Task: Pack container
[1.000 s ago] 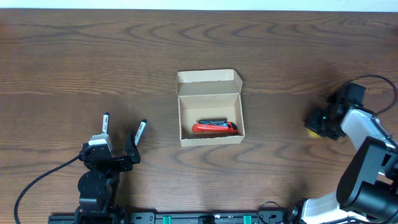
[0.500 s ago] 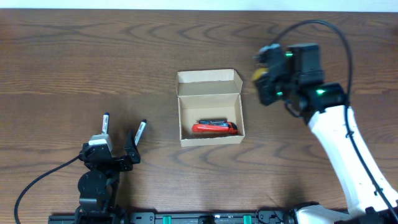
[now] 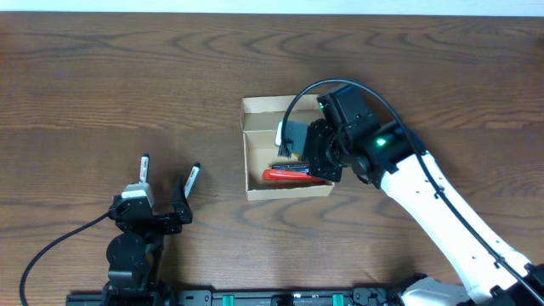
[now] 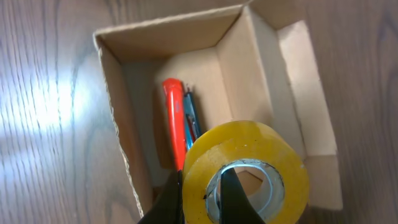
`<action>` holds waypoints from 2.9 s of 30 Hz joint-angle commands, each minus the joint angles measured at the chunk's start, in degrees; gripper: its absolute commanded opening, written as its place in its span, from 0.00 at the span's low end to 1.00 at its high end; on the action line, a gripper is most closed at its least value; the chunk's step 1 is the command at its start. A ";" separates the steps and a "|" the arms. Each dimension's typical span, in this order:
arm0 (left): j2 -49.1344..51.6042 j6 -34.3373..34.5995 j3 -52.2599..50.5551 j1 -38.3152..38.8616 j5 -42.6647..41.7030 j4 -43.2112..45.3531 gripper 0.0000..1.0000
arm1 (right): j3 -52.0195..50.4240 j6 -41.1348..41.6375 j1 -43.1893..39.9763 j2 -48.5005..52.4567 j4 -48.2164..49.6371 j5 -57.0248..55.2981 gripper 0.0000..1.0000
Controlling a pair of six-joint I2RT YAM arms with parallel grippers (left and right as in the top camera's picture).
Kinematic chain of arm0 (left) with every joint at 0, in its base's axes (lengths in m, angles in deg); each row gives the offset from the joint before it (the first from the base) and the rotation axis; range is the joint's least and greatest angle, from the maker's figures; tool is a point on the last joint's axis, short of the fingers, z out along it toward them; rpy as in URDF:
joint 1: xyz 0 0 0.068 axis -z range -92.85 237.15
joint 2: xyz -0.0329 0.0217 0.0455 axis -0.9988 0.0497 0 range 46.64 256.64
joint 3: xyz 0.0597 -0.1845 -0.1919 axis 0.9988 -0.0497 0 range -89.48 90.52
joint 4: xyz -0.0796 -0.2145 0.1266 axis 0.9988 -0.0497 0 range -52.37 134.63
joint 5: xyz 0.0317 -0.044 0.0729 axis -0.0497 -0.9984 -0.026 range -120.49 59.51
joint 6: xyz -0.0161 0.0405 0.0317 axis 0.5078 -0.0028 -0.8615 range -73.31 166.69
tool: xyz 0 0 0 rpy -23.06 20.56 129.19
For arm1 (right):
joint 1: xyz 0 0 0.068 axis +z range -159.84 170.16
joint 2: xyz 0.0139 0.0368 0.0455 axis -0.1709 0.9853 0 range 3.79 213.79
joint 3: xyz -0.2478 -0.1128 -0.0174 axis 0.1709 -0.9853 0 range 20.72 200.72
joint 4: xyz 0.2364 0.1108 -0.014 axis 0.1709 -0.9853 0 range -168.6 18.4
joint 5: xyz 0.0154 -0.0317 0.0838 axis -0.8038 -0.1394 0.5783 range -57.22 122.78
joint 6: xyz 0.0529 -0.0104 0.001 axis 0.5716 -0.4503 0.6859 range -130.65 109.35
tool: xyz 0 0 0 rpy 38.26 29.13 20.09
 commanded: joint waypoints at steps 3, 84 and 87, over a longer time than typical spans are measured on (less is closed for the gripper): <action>-0.31 -0.22 -1.27 -0.35 -0.81 -0.70 0.95 | 0.13 -8.22 0.57 5.99 -0.81 2.29 0.01; 66.55 3.21 65.16 -0.35 1.22 -51.65 0.95 | 3.56 47.08 -39.32 0.92 15.45 -13.73 0.99; 75.28 2.36 69.24 -0.35 1.25 -54.86 0.95 | 3.50 47.30 -40.92 2.71 13.29 -14.32 0.99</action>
